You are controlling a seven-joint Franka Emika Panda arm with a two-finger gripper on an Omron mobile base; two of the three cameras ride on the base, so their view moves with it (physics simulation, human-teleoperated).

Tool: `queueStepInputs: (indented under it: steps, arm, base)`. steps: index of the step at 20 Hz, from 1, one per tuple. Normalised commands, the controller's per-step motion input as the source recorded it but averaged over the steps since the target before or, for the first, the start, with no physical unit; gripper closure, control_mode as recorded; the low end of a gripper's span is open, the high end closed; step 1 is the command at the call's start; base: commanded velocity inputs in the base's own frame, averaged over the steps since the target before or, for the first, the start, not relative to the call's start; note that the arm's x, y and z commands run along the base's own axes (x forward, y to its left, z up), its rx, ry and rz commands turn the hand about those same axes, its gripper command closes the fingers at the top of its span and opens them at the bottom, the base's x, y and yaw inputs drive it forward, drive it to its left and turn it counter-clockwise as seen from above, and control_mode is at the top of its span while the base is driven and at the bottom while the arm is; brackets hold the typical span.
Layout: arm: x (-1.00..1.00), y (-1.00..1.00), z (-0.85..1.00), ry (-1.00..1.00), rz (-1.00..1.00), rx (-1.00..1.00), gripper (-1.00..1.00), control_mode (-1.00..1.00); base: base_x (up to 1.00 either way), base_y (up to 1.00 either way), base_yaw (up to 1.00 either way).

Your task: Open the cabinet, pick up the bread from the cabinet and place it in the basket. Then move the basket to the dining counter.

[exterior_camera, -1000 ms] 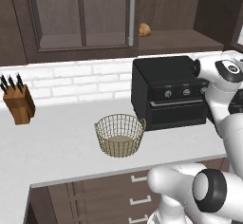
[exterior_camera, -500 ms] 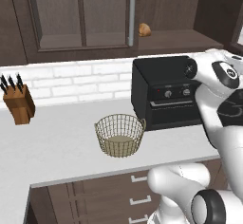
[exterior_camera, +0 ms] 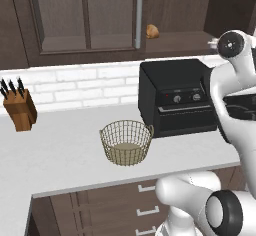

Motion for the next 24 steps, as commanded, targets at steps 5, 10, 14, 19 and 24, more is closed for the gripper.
queueStepInputs:
  steps: [5, 10, 14, 19, 24]
  arm:
    - [0.28, 0.24, 0.25, 0.09, 0.38, 0.19, -1.0, -1.0]
    - [0.33, 0.16, 0.15, 0.04, 0.42, 0.15, -1.0, -1.0]
    - [0.28, 0.26, 0.04, 0.02, 0.44, 0.1, -1.0, -1.0]
    - [0.18, 0.6, -0.02, -0.01, 0.29, 0.0, -1.0, -1.0]
    - [0.27, 0.83, -0.21, 0.0, 0.19, -0.01, -1.0, -1.0]
  base:
    - [0.0, 0.0, 0.0]
    - [0.0, 0.0, 0.0]
    - [0.0, 0.0, 0.0]
    - [0.0, 0.0, 0.0]
    - [0.0, 0.0, 0.0]
